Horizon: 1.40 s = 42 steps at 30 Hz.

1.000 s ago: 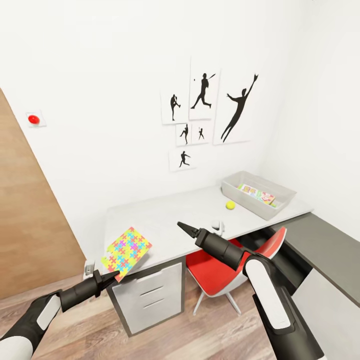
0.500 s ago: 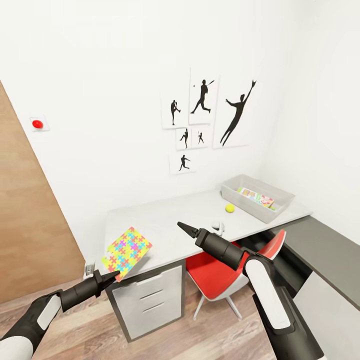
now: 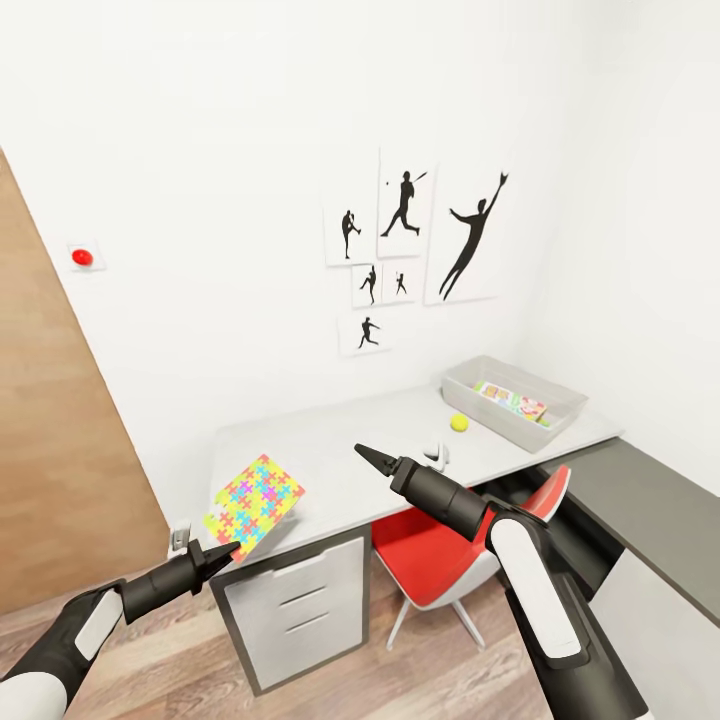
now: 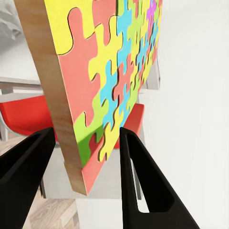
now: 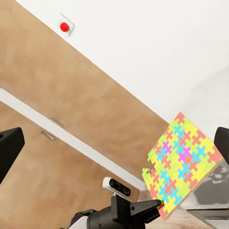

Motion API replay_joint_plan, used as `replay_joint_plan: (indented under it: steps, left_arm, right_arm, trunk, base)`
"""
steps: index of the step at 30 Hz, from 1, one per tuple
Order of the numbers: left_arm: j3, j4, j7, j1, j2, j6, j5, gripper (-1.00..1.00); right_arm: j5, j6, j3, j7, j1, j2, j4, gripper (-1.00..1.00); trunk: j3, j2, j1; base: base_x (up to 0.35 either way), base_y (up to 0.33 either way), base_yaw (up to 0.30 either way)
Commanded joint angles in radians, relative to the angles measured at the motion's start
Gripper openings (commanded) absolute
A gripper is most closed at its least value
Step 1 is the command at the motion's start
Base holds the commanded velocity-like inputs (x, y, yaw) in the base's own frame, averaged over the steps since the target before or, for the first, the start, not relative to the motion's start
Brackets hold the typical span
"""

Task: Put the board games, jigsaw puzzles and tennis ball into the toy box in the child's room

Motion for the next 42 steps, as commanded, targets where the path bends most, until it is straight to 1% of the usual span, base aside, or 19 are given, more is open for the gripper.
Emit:
replay_joint_plan:
  steps: [1, 20, 42]
  left_arm:
    - [0.001, 0.000, -0.001, -0.001, 0.000, 0.006, 0.003, -1.00]
    - [0.000, 0.000, -0.005, -0.001, 0.001, 0.006, 0.003, -1.00]
    - [-0.001, 0.000, -0.006, -0.001, 0.001, 0.006, 0.002, -1.00]
  right_arm:
    - [0.001, 0.004, -0.001, 0.003, -0.001, 0.001, 0.000, 1.00]
    - [0.001, 0.004, 0.001, 0.004, 0.008, 0.002, -0.001, 1.00]
    - [0.001, 0.004, 0.000, 0.004, 0.011, 0.002, -0.001, 1.00]
  trunk:
    - [-0.001, -0.002, 0.001]
    - [0.003, -0.002, 0.001]
    - [0.038, -0.002, 0.001]
  base:
    - [0.000, 0.000, 0.000]
    - [0.000, 0.000, 0.000]
    - [0.000, 0.000, 0.000]
